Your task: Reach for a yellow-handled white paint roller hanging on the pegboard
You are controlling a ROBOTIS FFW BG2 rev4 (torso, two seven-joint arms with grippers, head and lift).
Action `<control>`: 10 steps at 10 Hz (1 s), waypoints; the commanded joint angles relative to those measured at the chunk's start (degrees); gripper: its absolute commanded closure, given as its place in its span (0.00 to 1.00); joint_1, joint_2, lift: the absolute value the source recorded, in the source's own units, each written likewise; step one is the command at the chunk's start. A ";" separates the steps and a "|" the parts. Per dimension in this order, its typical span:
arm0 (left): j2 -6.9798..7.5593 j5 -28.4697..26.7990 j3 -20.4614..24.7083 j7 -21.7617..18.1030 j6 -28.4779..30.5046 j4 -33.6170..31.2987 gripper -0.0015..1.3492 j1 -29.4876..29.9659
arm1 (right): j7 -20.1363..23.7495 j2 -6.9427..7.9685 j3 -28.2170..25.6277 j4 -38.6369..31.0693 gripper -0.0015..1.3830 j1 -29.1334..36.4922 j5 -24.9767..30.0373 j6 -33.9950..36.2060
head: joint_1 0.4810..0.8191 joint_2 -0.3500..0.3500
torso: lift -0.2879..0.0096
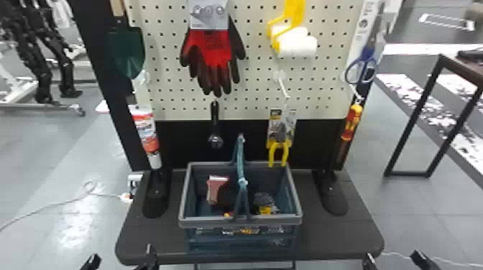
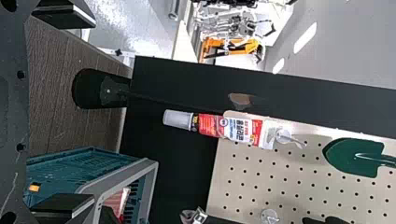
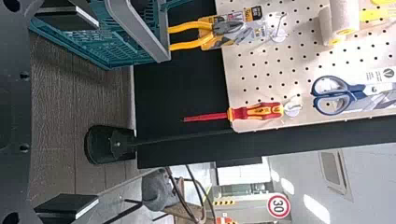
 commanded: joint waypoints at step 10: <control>0.00 0.00 0.00 0.00 0.00 0.00 0.00 0.00 | 0.00 0.32 0.00 0.00 0.00 0.00 0.00 0.00 | 0.20 0.50 | 0.63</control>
